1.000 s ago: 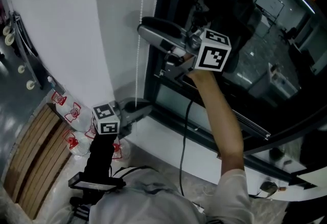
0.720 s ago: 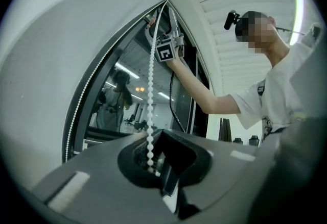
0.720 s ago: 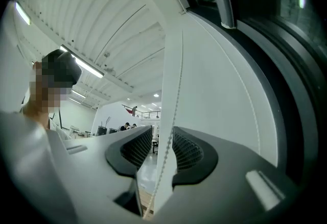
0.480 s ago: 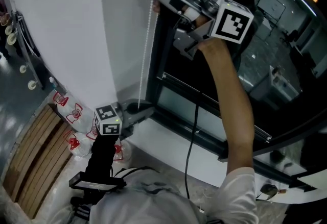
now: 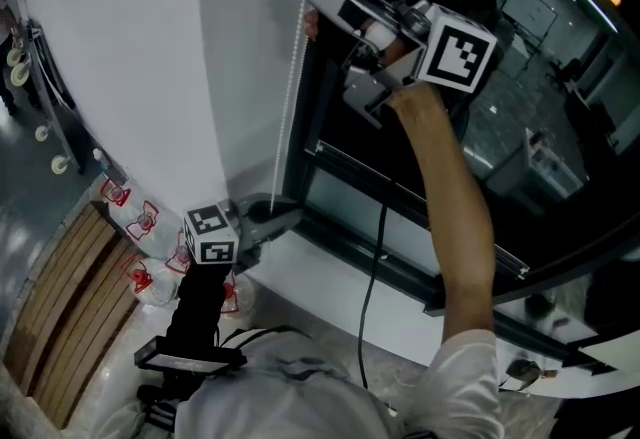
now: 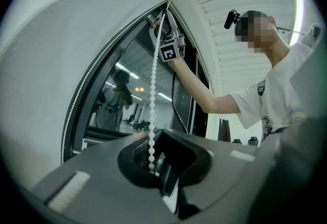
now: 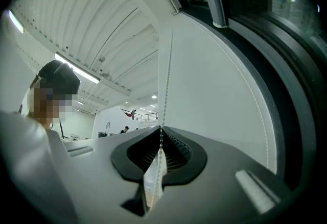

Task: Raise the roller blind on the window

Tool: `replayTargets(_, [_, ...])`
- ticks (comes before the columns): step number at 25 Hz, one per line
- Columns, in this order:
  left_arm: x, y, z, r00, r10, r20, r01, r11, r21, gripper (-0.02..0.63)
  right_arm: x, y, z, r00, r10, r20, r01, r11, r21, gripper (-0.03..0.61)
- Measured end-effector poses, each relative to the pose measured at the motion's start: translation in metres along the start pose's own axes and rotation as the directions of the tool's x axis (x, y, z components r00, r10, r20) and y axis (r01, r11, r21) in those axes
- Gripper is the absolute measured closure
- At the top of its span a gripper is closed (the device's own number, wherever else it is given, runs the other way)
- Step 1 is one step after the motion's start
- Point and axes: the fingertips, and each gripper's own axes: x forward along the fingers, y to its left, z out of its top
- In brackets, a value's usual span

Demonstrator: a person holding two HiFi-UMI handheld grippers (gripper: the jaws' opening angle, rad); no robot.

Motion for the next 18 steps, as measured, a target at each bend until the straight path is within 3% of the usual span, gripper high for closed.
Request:
replayTargets(12, [0.001, 0.0, 0.003, 1.0, -0.007, -0.004, 0.007, 1.0, 0.017, 0.615, -0.015, 0.0, -0.062, 0.999, -0.019, -0.038, 0.023, 0.996, 0.087, 0.563])
replayTargets(18, [0.002, 0.001, 0.004, 1.0, -0.01, -0.004, 0.01, 1.0, 0.013, 0.615, -0.023, -0.001, -0.065, 0.999, -0.037, -0.014, 0.038, 0.995, 0.093, 0.563])
